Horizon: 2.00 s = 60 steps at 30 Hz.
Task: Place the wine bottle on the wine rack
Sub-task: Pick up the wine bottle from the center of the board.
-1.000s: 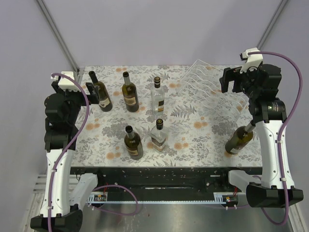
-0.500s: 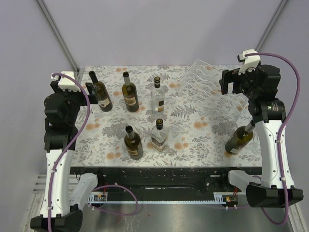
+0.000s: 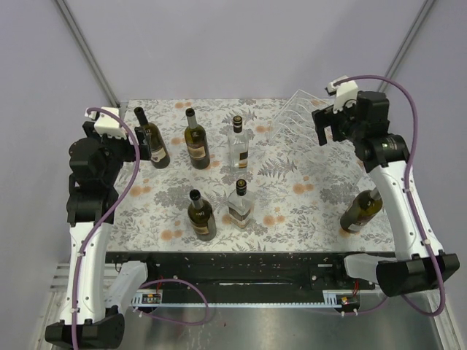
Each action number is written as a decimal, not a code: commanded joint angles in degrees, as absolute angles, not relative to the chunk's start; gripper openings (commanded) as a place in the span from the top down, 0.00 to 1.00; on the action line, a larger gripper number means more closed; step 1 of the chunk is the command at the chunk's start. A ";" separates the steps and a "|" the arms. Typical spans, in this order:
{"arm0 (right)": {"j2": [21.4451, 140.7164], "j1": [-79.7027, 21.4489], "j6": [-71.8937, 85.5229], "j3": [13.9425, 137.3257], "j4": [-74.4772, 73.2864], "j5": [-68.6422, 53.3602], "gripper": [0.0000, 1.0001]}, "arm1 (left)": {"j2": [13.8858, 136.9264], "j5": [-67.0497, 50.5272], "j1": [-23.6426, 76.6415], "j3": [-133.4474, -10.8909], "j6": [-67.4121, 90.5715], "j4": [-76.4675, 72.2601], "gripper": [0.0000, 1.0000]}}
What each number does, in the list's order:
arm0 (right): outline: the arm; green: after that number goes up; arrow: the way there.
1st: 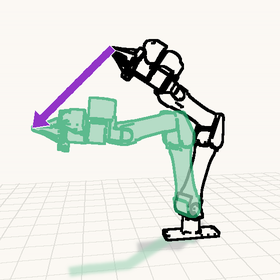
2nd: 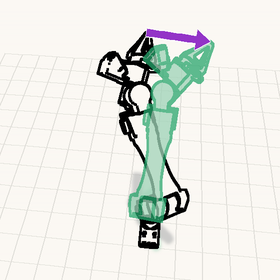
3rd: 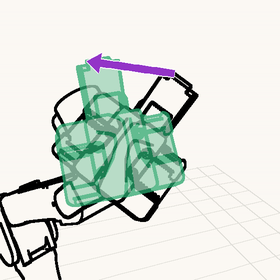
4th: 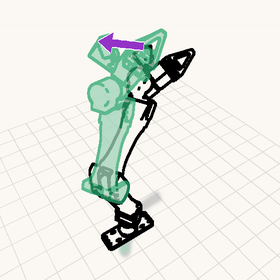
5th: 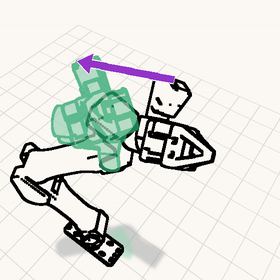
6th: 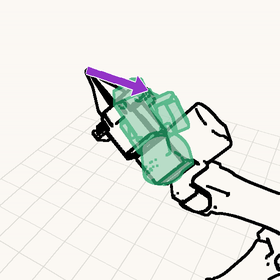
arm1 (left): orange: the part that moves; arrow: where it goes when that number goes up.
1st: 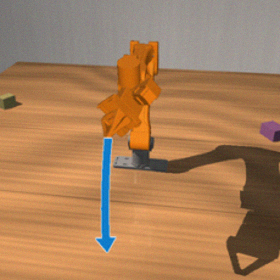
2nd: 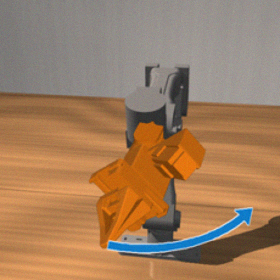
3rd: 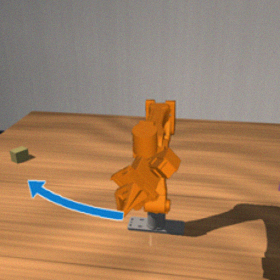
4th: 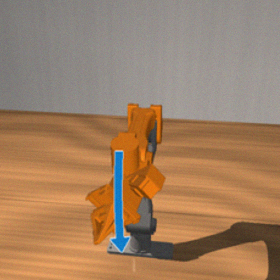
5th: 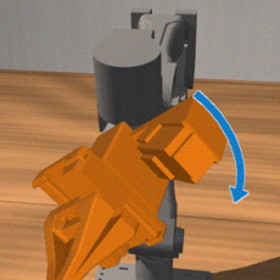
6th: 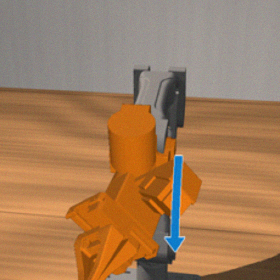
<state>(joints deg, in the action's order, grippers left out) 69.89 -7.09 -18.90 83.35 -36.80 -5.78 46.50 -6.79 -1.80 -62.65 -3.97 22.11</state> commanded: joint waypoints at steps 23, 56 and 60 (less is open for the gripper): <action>101.51 -14.50 -25.75 88.86 -30.41 6.06 0.22 | 45.00 -12.65 -1.76 -64.86 -8.17 23.81 0.01; 105.82 -17.40 -38.58 87.28 -31.55 -12.75 0.88 | 46.49 -19.85 -0.70 -65.91 -8.96 27.51 0.01; 106.00 -18.37 -38.94 86.22 -31.20 -10.03 0.79 | 47.55 -23.19 -0.35 -69.77 -9.75 30.49 0.01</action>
<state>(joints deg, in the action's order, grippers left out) 106.26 -16.14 -37.52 87.24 -31.07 -9.30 47.13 -18.13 -0.69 -64.18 -9.08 29.65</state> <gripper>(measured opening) 0.165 0.988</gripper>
